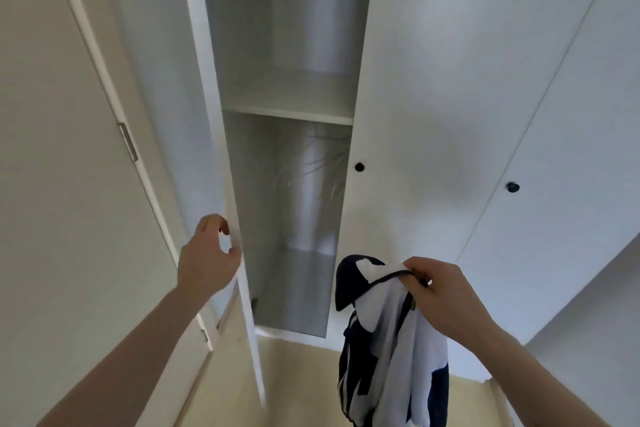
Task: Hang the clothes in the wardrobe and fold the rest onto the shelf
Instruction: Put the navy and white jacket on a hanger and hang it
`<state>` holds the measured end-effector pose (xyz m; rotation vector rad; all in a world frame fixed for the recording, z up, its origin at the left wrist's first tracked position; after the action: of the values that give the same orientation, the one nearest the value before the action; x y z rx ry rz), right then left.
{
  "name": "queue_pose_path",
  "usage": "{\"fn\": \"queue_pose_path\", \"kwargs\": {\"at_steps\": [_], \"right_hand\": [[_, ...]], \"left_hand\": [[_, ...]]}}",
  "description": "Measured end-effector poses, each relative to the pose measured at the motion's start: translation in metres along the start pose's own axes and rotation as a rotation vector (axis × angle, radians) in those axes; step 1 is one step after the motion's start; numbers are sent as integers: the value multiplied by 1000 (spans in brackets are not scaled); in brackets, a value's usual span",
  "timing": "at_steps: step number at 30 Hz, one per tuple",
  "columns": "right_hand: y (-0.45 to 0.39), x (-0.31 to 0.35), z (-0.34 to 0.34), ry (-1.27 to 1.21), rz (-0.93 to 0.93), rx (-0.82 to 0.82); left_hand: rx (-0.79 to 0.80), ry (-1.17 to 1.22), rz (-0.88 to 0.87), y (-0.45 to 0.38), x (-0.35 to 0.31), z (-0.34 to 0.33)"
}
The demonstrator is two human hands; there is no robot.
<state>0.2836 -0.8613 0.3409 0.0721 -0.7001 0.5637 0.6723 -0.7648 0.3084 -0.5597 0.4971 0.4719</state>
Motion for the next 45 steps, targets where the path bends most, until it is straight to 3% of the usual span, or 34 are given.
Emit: {"fn": "queue_pose_path", "kwargs": {"at_steps": [4,8,11,14,19,23,27,32,37,45], "right_hand": [[-10,12,-5,-29,58,22],[-26,30,-12,-72,94,51],[-37,46,-18,-92,136,65],[-48,61,-23,-105,168,78],[-68,87,-33,-131,207,104],[-87,105,-42,-122,218,93],[-108,114,-51,-120,213,76],[-135,100,-58,-120,102,47],[-156,88,-77,-203,42,187],[-233,39,-42,21,-117,-73]], "left_hand": [[39,-147,159,4,35,42],[212,-145,364,15,55,59],[357,-102,420,28,53,60],[548,-145,316,36,33,58],[684,122,22,17,-36,42],[865,194,-41,-8,-65,19],[773,244,-113,-41,-70,1],[672,430,-72,-85,-60,-3],[663,512,-50,-120,-63,-4],[629,489,-113,-149,-67,-11]]}}
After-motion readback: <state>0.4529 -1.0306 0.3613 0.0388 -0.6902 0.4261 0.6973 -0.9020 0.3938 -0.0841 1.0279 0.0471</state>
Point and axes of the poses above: each hand's wrist, its own y-axis away from the middle knuckle, its own z-axis out of the back of the hand, x = y × z, the point moved 5 cm from there along -y, towards the middle knuckle, and after that the axes turned 4 degrees about x, right-handed, at the moved point
